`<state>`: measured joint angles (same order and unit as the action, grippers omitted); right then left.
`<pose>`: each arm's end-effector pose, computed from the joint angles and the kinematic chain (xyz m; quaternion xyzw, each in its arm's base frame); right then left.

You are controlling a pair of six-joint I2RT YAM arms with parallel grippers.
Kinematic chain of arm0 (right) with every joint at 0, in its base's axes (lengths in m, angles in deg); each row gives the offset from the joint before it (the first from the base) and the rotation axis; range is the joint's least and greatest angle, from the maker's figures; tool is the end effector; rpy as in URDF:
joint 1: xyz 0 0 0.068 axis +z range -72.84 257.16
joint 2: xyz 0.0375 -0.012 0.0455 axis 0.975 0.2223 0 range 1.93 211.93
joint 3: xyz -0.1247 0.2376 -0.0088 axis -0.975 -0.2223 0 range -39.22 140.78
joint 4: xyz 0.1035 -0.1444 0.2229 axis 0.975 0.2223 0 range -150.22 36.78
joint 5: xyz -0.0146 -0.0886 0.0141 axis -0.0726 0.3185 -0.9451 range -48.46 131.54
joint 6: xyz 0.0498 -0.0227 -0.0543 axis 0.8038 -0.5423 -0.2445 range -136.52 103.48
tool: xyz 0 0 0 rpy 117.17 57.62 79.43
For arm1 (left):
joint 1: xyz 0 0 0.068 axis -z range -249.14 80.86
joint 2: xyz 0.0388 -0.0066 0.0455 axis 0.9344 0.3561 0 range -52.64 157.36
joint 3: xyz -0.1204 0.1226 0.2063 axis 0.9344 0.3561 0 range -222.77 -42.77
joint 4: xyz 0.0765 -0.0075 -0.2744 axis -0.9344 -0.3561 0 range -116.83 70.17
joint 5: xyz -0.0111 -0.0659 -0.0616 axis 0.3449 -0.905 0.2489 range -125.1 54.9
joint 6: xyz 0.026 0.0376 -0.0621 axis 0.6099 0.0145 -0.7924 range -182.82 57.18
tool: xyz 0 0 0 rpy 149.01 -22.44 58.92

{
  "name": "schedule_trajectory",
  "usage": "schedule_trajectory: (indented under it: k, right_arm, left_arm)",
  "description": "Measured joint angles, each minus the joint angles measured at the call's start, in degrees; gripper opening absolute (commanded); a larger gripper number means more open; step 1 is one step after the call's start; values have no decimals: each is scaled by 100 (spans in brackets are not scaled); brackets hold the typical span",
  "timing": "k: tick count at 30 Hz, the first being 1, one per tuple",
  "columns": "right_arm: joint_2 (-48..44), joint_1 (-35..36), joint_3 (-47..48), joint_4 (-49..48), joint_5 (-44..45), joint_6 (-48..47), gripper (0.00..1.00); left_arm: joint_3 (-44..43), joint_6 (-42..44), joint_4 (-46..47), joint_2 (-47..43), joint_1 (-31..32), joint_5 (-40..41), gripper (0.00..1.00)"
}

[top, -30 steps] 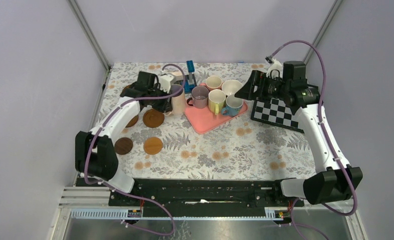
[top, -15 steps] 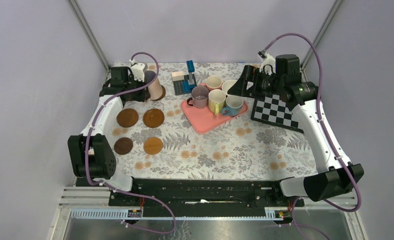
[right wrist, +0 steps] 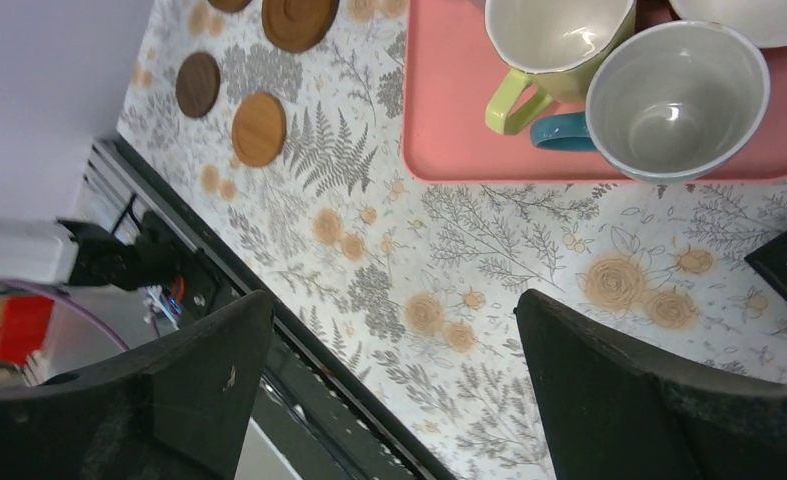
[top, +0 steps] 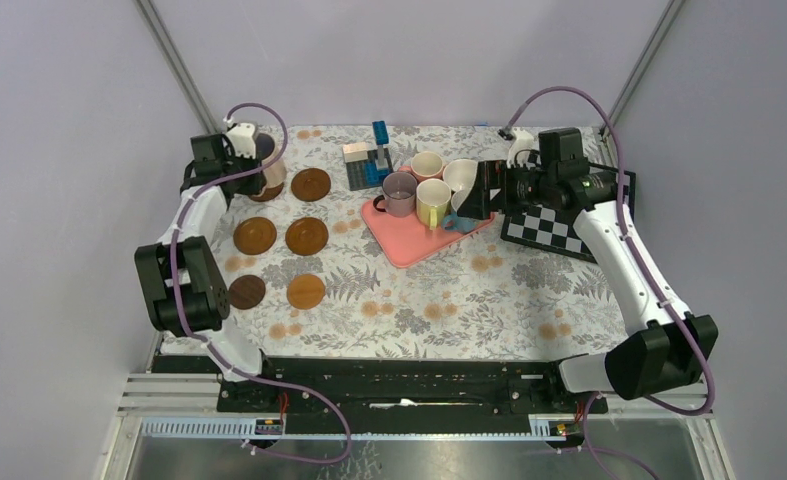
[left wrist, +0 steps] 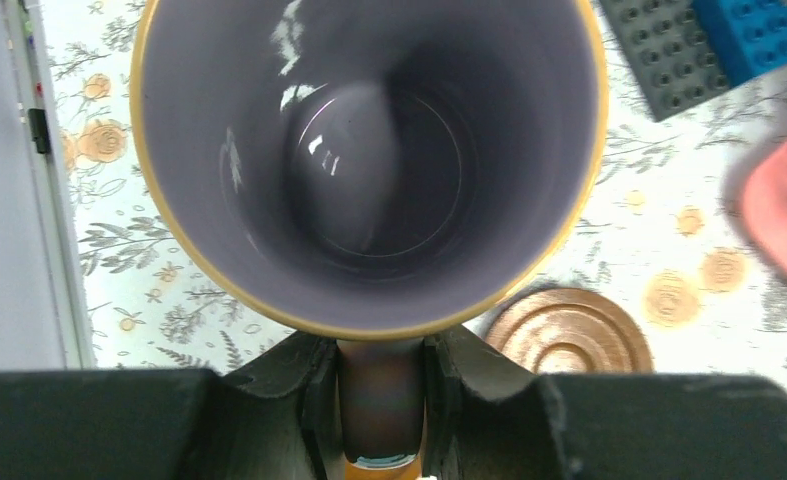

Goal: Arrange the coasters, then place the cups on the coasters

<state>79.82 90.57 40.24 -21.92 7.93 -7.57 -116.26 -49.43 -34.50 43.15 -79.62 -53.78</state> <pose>0.3193 0.1135 0.3578 -0.1629 0.8500 0.3368 0.3709 0.4242 0.0571 0.2428 0.0948 0.8809 -0.0510 0.4610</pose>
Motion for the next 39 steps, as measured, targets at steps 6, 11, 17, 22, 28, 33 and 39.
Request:
schedule_trajectory:
  k: [6, 11, 17, 22, 28, 33, 39]
  right_arm:
    - [31, -501, -426, 4, -713, -1067, 98]
    - [225, -1137, -702, -2, -1209, -1613, 98]
    - [374, -1558, -1147, -76, -1473, -1864, 98]
    - [382, -1617, -1250, -192, -1626, -1947, 98]
    - [382, -1626, -1270, -306, -1694, -2000, 98]
    - [382, -1633, -1340, -313, -1694, -2046, 98]
    - [385, -1637, -1355, -313, -1698, -2076, 98]
  left_arm:
    - [-190, 538, 101, 581, -483, -387, 0]
    - [-616, 981, -190, 1154, -807, -970, 0]
    - [-1054, 1241, -286, 1598, -990, -1392, 0]
    - [-1419, 1427, -365, 1825, -1021, -1561, 0]
    - [-1880, 1681, -599, 2149, -1014, -1620, 0]
    - [-1989, 1878, -852, 2323, -1019, -1609, 0]
    - [-2103, 2090, -1032, 2524, -1019, -1600, 0]
